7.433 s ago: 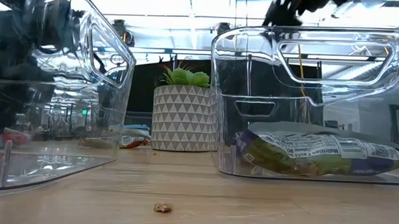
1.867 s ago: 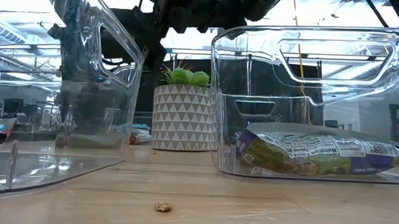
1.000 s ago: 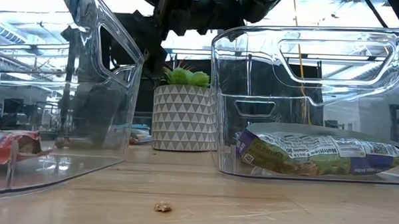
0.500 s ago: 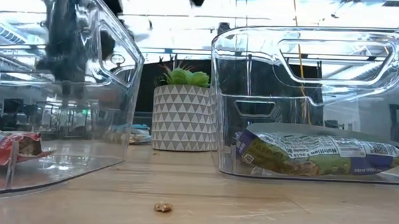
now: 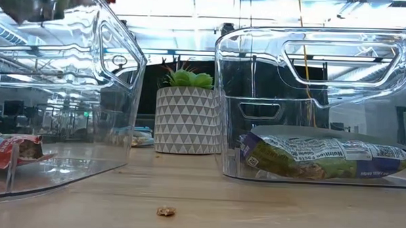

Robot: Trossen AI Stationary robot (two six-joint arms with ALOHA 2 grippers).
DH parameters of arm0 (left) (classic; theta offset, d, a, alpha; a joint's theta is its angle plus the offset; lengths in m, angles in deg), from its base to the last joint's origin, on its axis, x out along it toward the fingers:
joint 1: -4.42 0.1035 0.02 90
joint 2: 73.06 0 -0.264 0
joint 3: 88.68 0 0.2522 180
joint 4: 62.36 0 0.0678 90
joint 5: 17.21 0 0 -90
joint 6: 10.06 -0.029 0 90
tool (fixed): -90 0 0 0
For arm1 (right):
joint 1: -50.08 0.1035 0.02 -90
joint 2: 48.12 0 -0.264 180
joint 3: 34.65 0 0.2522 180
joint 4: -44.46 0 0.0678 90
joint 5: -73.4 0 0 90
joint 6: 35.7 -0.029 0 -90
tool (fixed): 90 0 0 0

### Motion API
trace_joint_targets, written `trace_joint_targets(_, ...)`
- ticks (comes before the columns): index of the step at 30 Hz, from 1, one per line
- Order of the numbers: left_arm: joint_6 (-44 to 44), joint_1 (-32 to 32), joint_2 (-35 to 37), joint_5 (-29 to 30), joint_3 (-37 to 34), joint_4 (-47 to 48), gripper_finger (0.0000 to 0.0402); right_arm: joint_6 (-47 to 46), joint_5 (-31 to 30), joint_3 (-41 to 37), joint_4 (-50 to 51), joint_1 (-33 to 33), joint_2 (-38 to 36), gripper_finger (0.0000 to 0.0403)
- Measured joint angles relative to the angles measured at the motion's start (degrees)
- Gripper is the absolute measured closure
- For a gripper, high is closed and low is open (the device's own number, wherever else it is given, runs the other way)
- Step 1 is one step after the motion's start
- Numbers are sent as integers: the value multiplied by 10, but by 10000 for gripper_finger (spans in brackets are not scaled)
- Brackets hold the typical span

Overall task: Pick and place Granola Bars by type
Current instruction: Put the red granola bar into the bottom transparent bin

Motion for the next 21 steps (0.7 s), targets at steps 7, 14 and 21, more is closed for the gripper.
trace_joint_targets(7, -46, -57, -70, -1, -34, -177, 391, -70, 1, -141, -74, 7, -73, 266)
trace_joint_targets(14, -55, -66, -138, -28, -95, -230, 391, -104, 4, -309, -262, 11, -137, 266)
trace_joint_targets(21, -50, -47, -176, -83, -127, -239, 384, -170, 86, -429, -507, 11, -171, 266)
